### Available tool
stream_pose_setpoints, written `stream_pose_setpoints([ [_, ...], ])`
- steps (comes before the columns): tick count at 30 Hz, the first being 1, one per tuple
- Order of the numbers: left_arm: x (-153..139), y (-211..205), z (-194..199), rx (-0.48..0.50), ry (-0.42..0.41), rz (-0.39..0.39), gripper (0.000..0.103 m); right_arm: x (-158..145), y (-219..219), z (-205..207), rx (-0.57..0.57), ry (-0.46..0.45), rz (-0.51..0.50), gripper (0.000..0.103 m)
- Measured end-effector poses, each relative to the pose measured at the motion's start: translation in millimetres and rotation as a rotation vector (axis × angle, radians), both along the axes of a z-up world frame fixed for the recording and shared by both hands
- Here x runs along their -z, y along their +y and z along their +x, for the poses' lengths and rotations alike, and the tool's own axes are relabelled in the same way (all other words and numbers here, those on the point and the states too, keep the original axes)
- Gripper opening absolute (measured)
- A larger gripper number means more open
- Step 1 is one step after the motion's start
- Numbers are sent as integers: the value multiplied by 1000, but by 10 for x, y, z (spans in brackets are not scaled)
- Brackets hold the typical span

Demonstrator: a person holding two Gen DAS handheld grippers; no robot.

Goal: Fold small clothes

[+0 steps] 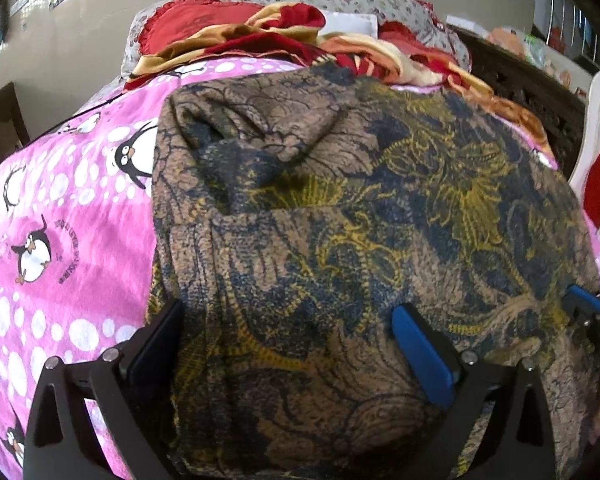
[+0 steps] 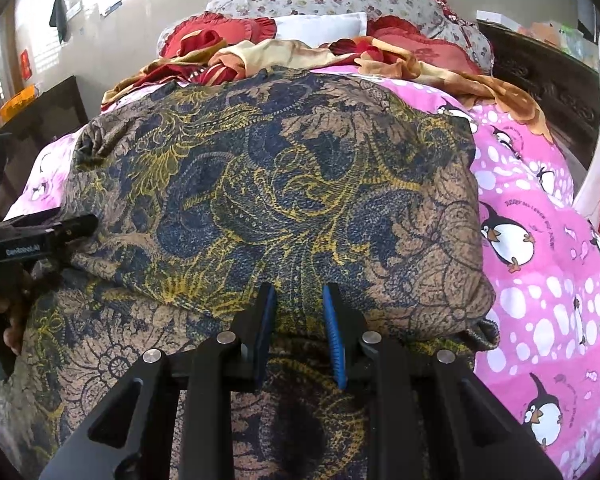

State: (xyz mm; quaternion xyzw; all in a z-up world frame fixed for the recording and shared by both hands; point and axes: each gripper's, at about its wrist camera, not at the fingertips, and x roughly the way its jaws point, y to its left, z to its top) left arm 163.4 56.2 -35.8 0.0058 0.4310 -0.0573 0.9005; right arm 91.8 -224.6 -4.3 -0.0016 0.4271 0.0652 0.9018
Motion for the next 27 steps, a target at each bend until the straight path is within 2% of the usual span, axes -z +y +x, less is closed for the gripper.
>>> stream_pose_setpoints([
  [4,-4,-29,1,-2,-2,21,103,-31,48,-156,20,-11,-28,15],
  [6,-5,-30,-3,-3,-4,24,103,-8,64,-271,20,13,-34,25],
  [12,-5,-14,3,-1,-3,11,103,-3,19,-662,41,50,-28,37],
  [18,-1,-9,2,0,-3,5,103,18,69,-708,37,43,-63,41],
  [27,2,-19,1,5,10,18,103,21,17,-711,36,38,-20,43],
])
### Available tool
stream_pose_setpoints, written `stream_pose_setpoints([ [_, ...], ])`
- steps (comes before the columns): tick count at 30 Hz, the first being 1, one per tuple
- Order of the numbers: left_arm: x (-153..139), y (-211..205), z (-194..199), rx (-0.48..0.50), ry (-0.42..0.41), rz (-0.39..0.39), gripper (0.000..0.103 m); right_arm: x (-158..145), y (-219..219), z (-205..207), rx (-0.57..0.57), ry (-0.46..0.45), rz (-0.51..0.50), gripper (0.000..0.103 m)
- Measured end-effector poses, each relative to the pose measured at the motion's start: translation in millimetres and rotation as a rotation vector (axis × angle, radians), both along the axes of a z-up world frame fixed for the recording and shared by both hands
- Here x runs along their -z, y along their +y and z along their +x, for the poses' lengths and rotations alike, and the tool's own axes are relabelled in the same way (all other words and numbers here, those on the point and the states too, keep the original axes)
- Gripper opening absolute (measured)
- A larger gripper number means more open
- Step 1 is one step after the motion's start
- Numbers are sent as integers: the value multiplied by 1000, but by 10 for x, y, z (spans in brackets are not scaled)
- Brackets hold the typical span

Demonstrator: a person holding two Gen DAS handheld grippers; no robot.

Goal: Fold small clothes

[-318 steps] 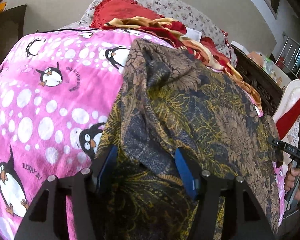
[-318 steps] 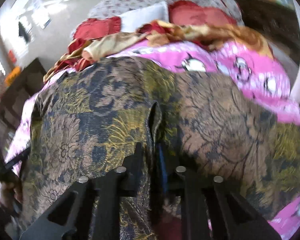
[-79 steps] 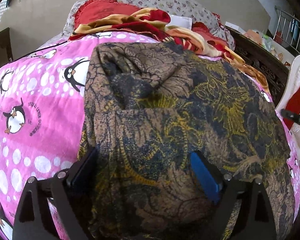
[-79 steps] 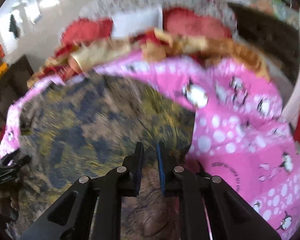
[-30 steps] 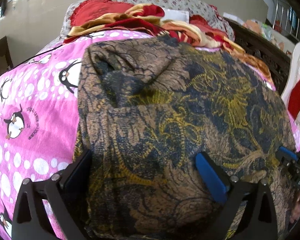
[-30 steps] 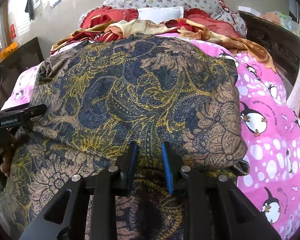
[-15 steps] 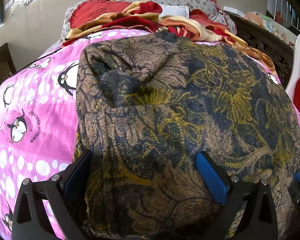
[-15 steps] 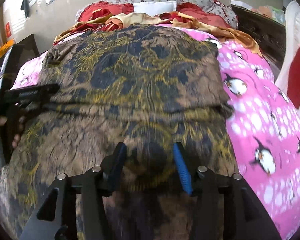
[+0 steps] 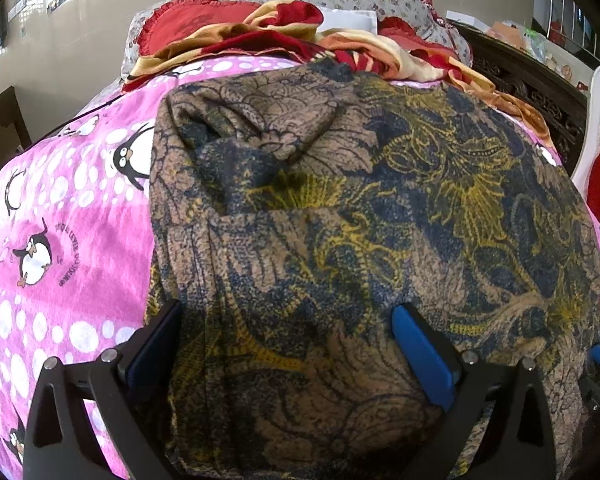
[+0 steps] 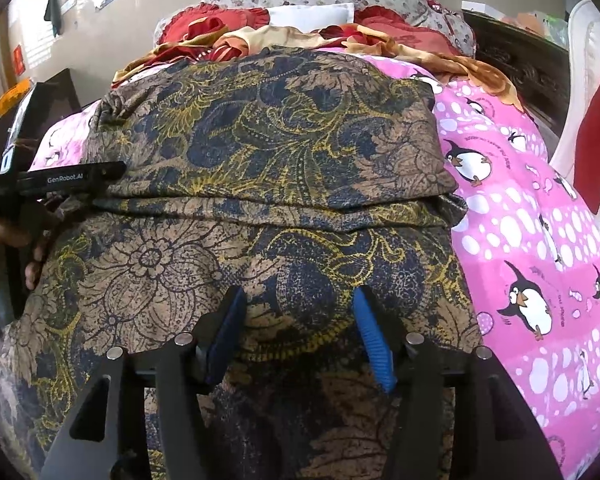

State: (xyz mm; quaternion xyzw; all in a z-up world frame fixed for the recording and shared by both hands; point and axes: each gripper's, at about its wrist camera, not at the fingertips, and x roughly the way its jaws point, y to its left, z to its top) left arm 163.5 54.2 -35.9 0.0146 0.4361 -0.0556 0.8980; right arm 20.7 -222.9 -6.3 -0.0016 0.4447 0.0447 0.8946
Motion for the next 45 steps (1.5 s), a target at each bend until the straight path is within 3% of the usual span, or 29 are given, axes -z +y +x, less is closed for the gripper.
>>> stream_pose_setpoints([
  [7,-117,75,-341,33,122,-18,102,4,13,4,0,4,-12,44],
  [10,-271,172,-696,42,99,-22,100,2,2,23,-5,17,-1,47],
  [14,-378,356,-1192,50,63,-42,100,1,1,55,-29,28,32,58],
  [18,-180,472,-1490,21,129,-116,100,25,63,72,-62,36,32,72],
  [20,-93,441,-1549,6,132,-108,100,34,101,73,-69,38,14,74],
  [25,12,283,-1575,23,77,-1,103,47,129,58,-70,34,-16,74],
  [36,23,332,-1652,14,32,-26,103,24,139,-68,-87,99,-66,74],
  [45,21,367,-1688,6,13,-59,103,31,95,-336,-105,18,-59,74],
])
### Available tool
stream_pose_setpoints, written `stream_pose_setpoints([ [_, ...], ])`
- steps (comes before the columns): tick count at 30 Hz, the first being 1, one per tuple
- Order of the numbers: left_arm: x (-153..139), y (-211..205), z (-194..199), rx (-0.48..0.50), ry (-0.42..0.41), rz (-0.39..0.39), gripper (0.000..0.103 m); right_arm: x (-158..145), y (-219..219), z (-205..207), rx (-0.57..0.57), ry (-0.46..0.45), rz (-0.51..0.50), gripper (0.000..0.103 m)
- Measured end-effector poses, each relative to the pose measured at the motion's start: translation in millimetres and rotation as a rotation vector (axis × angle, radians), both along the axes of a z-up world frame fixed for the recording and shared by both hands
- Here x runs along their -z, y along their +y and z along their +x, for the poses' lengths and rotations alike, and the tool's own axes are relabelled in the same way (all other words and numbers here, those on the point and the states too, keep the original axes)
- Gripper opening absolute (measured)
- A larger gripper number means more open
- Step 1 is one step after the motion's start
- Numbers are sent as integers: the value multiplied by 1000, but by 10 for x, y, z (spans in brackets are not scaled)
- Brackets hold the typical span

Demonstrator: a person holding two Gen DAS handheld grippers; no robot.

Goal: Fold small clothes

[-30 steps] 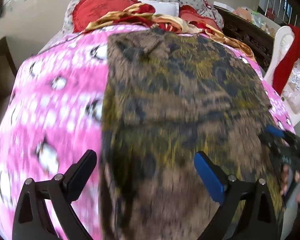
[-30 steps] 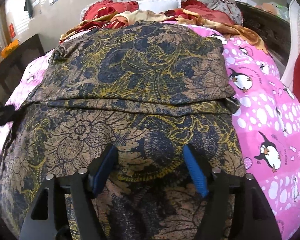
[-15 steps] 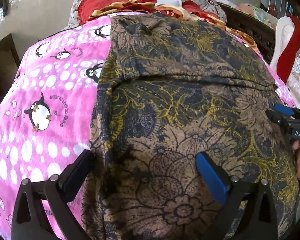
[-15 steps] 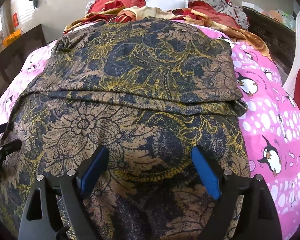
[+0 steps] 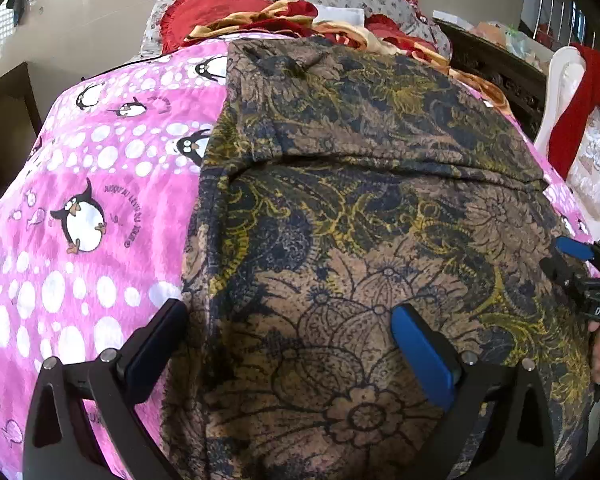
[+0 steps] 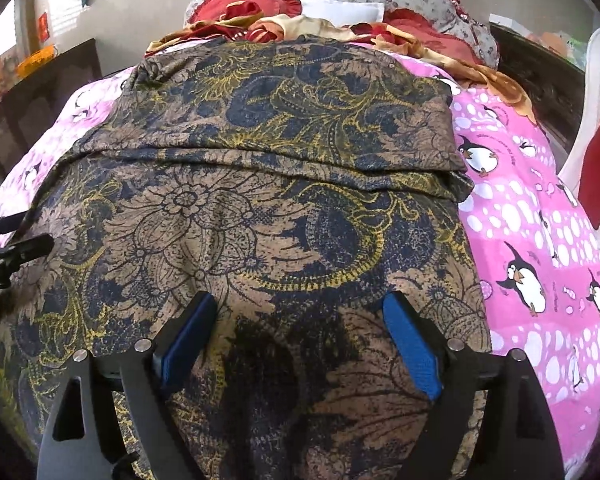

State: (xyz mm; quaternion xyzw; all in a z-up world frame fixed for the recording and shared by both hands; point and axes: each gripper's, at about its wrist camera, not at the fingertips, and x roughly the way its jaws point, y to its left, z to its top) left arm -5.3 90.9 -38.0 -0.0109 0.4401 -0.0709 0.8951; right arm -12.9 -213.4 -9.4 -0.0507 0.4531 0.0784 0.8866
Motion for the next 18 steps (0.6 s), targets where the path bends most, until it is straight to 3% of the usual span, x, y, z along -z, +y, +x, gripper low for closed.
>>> stream_pose_setpoints([
  [14,3,1,-11,-5,-2,2,103,-1,2,1,-1,-4,0,74],
  [18,13,-41,11,-8,6,34,103,-2,1,-1,0,-4,1,74],
])
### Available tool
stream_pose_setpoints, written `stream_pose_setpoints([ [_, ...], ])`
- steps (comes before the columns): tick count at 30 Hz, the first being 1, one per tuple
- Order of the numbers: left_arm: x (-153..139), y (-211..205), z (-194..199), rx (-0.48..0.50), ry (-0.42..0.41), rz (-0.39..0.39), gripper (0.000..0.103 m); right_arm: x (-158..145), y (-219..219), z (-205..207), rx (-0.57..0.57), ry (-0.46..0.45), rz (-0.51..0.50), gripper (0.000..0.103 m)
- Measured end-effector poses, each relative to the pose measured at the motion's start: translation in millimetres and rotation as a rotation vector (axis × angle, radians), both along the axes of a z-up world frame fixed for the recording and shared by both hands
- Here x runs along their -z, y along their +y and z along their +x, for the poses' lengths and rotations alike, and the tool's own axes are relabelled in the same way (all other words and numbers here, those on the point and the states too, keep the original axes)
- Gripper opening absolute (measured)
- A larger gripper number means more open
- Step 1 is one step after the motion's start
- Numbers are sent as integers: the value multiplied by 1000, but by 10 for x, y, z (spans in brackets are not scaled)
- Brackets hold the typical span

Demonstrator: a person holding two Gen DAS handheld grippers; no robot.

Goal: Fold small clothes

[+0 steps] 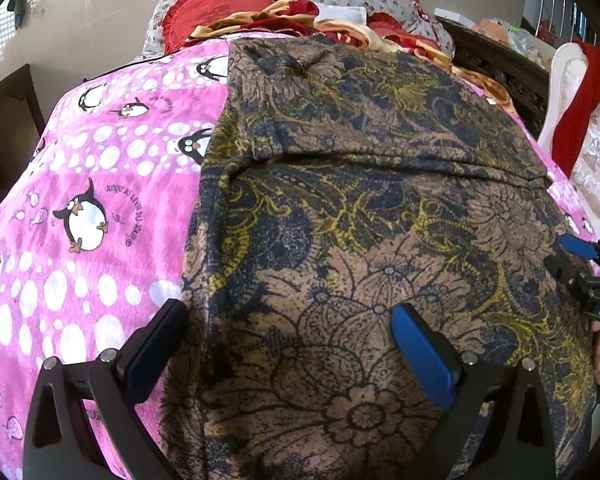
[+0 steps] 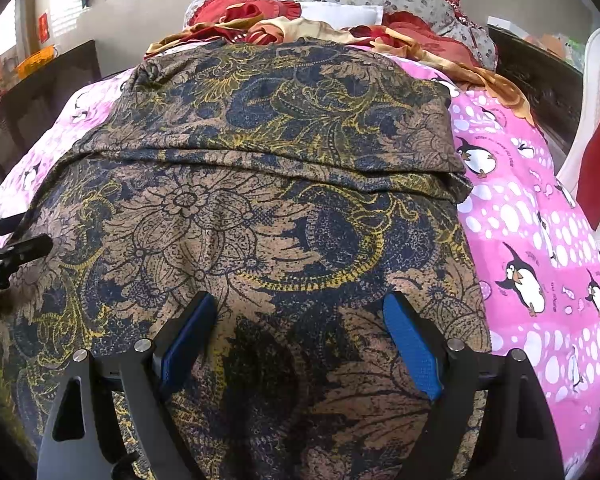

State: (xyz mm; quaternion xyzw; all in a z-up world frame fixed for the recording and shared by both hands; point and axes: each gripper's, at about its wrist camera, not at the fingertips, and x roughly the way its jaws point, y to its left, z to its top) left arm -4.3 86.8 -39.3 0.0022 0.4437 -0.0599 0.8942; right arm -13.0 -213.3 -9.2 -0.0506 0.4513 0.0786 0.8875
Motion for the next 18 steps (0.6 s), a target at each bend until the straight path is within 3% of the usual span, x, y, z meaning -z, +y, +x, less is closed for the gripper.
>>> stream_pose_setpoints([
  [10,-2,-85,5,-21,-5,60,103,1,-5,2,1,-1,1,74],
  [14,-36,-31,9,-3,21,30,103,-1,-7,-2,1,-1,2,74],
  [18,-230,232,-132,13,53,-67,103,-1,-13,-5,1,-2,2,74],
])
